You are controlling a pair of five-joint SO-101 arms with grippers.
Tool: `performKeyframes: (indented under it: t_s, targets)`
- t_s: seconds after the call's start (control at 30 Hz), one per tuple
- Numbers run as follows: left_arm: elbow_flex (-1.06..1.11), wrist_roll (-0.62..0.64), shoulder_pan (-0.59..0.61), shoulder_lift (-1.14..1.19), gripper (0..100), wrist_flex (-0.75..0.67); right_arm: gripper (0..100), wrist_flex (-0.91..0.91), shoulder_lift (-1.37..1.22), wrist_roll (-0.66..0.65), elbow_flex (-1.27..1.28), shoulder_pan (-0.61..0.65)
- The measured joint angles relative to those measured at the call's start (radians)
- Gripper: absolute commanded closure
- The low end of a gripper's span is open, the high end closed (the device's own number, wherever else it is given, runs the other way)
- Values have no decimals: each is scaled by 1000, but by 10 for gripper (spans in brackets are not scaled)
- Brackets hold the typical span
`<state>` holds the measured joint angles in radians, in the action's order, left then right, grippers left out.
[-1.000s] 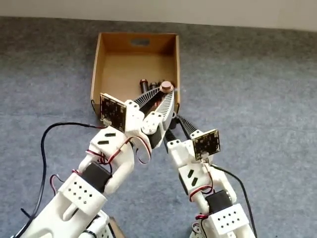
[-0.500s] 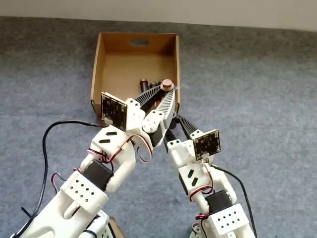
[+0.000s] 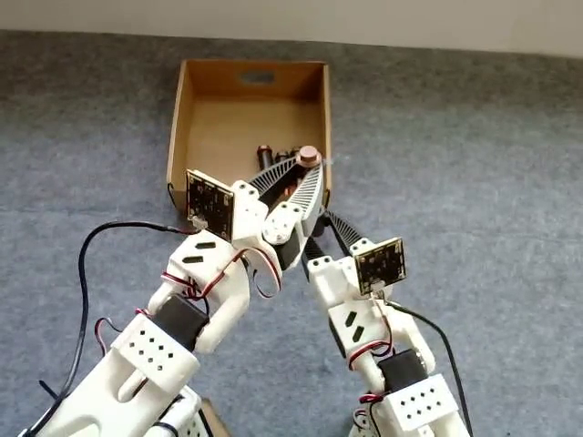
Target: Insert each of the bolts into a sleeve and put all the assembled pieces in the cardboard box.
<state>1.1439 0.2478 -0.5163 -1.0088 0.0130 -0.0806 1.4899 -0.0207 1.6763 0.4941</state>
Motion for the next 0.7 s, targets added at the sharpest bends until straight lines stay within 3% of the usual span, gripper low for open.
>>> performKeyframes:
  t_s: [0.7]
  targets:
    - [51, -2, -21, 2, 990, -6, 992, 0, 2, 0, 0, 0]
